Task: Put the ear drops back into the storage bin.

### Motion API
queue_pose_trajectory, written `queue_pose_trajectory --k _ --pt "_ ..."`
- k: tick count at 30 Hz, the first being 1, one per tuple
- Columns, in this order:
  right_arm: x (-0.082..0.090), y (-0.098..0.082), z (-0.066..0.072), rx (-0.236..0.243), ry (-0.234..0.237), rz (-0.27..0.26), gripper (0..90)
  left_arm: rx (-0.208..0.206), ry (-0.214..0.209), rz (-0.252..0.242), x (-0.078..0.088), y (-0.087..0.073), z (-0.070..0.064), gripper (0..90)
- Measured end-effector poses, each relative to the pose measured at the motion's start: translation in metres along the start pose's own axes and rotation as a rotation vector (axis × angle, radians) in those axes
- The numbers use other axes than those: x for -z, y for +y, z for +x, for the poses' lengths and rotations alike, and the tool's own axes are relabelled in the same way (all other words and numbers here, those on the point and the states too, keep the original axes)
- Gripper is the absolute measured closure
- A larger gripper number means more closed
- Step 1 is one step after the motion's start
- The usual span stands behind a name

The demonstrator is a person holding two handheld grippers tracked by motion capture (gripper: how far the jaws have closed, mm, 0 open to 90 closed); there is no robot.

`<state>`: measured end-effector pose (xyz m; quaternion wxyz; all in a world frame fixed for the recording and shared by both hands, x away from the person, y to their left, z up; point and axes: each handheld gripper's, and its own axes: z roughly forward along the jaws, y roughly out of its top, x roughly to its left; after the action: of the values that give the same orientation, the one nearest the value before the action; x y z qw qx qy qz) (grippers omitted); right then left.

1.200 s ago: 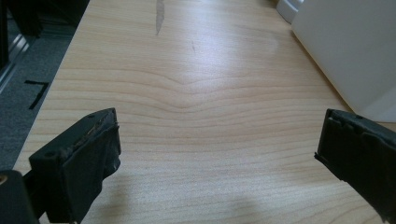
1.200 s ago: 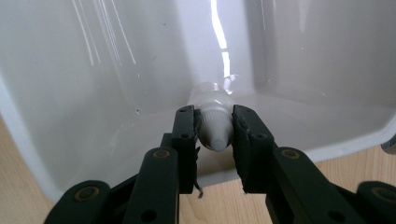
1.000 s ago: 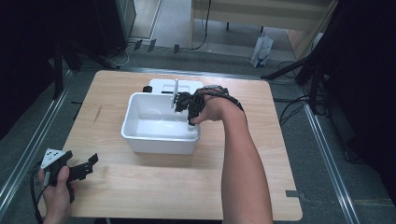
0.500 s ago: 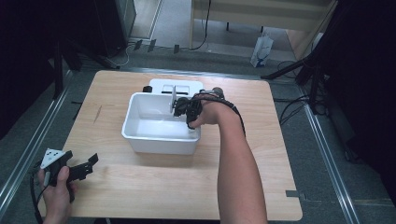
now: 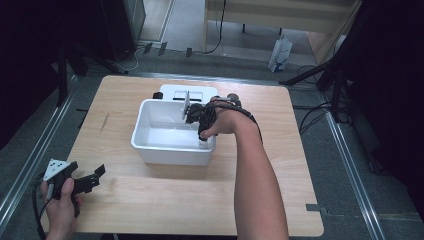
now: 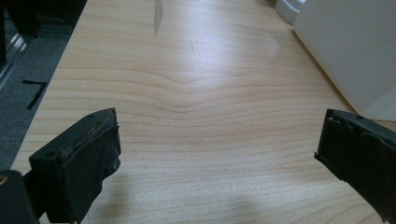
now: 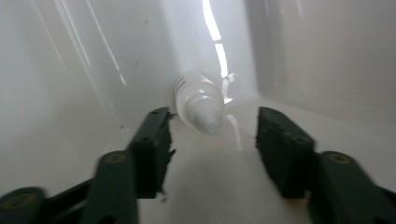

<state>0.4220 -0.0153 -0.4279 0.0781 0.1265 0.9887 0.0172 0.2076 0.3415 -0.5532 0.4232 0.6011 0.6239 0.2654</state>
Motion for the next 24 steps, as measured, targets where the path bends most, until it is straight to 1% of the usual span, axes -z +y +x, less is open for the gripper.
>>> queue_pose_trajectory --k 1,3,5,6,8,11,13,15,17,24 --pt "0.003 0.0 0.0 -0.021 0.005 -0.012 30.8 0.0 0.0 0.001 0.0 0.0 0.0 0.3" --pt "0.009 -0.001 0.001 -0.032 0.001 -0.032 22.0 0.0 0.001 0.002 0.0 0.0 0.0 0.3" --pt "0.016 -0.001 0.001 -0.046 0.0 -0.054 11.3 0.0 0.001 0.002 0.0 0.0 0.0 0.3" --pt "0.019 -0.002 0.001 -0.05 -0.005 -0.065 8.7 0.0 0.001 0.002 0.0 0.0 0.0 0.3" --pt "0.026 -0.003 0.001 -0.061 -0.002 -0.072 0.5 -0.001 0.003 0.003 0.0 0.0 0.0 0.3" --pt "0.036 -0.006 0.001 -0.069 -0.008 -0.084 0.0 -0.002 0.002 0.006 0.0 0.0 0.0 0.3" --pt "0.042 -0.012 0.001 -0.058 -0.028 -0.093 0.0 -0.001 0.002 0.007 0.0 0.0 0.0 0.3" --pt "0.048 -0.018 -0.001 -0.065 -0.037 -0.101 0.0 -0.001 0.003 0.005 0.0 0.0 0.0 0.3" --pt "0.052 -0.023 -0.002 -0.073 -0.042 -0.108 0.0 -0.002 0.002 0.007 0.0 0.0 0.0 0.3" --pt "0.058 -0.048 -0.002 -0.083 -0.072 -0.097 0.0 -0.003 0.002 0.006 0.0 0.0 -0.001 0.3"
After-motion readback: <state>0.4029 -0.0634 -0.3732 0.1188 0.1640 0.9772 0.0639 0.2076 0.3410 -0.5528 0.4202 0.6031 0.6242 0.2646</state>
